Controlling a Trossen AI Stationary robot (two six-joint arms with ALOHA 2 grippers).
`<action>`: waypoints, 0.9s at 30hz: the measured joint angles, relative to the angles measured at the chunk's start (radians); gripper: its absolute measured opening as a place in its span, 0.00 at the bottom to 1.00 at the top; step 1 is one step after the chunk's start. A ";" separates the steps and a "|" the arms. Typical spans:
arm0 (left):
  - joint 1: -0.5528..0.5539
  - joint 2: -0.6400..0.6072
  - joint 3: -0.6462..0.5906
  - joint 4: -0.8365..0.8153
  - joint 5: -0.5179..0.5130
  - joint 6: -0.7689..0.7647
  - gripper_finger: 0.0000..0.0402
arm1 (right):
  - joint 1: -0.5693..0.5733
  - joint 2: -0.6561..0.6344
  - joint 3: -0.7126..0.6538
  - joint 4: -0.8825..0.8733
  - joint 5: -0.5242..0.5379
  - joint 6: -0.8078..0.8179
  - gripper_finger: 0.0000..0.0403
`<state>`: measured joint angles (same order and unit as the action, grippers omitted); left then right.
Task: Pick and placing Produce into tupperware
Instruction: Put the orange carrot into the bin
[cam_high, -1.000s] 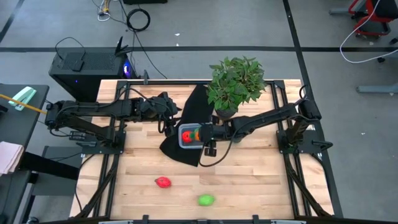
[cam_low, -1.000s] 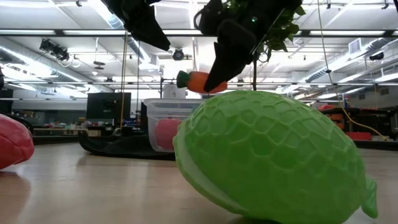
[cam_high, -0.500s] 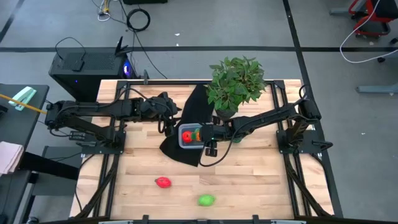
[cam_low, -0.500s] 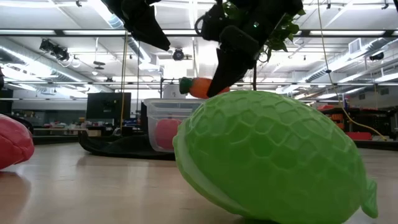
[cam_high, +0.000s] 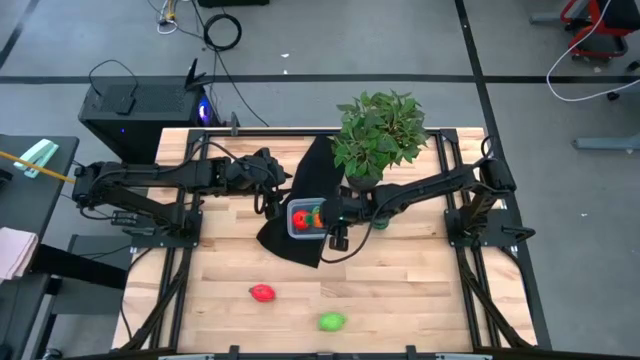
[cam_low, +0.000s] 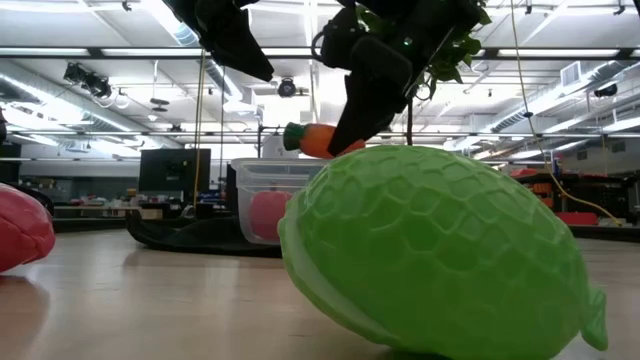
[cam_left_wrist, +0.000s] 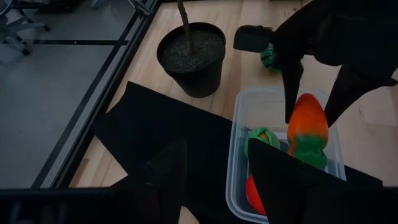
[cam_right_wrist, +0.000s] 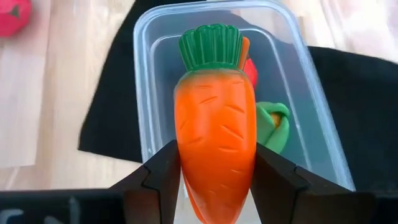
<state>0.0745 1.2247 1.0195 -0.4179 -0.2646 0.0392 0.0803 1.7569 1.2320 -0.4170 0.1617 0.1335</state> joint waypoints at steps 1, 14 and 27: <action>0.000 0.000 0.000 0.000 0.000 0.000 0.45 | -0.004 0.000 0.000 0.003 -0.013 0.004 0.41; 0.000 0.000 0.000 0.000 0.000 0.000 0.45 | -0.025 0.000 0.000 0.023 -0.066 0.055 0.41; 0.000 0.000 0.000 -0.002 0.000 0.000 0.45 | -0.012 0.001 -0.075 0.112 -0.059 0.154 0.41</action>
<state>0.0743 1.2247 1.0195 -0.4194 -0.2646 0.0396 0.0684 1.7580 1.1572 -0.3050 0.1031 0.2880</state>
